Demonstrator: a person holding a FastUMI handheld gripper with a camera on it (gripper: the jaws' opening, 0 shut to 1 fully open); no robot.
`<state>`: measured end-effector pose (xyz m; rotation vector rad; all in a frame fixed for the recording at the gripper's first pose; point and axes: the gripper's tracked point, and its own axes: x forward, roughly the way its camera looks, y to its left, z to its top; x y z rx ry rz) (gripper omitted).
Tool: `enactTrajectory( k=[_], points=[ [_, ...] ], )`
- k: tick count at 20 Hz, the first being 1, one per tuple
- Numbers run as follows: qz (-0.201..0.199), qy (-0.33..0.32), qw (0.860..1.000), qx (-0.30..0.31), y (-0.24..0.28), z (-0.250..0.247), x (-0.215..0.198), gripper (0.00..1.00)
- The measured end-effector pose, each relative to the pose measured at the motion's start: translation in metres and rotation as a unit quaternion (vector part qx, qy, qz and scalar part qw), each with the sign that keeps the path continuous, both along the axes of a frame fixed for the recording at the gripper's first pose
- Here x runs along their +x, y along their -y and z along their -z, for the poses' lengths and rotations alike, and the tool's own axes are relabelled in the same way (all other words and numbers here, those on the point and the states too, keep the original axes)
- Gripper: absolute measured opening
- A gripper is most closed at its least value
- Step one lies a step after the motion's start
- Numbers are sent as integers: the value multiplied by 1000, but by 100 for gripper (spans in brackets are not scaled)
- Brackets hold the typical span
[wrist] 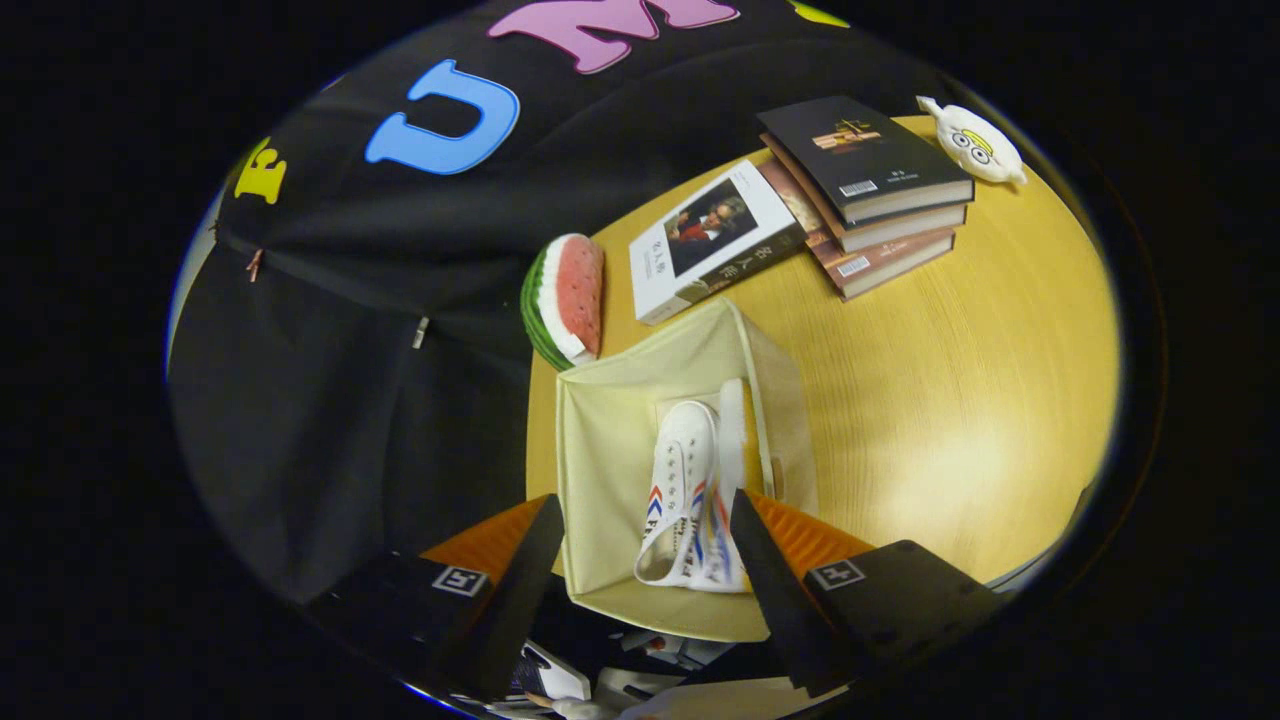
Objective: Open the storage box then place both shoes into the box .Put the left shoe in first, then the right shoe, with the right side of both shoes facing outward in a uniform manner.
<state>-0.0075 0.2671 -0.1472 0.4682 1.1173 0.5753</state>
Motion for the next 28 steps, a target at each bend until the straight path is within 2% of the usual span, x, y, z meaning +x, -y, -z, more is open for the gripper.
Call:
enactTrajectory(
  k=[3, 6, 11, 14, 19, 21, 23, 24, 25, 27, 28],
  points=[
    [13, 70, 997, -22, 24, -21, 13, 99],
    [44, 130, 990, -42, 59, -45, 18, 99],
    [88, 233, 963, -98, 127, -76, 27, 99],
    [99, 323, 932, -133, 164, -108, 32, 99],
    [99, 448, 879, -130, 199, -170, 18, 99],
    [105, 502, 847, -136, 219, -197, 19, 99],
    [108, 539, 826, -122, 227, -212, 6, 99],
    [108, 561, 811, -131, 236, -215, 7, 99],
    [108, 573, 800, -140, 245, -215, 8, 99],
    [114, 575, 790, -180, 262, -202, 10, 98],
    [109, 572, 789, -195, 269, -193, 10, 98]
  ],
)
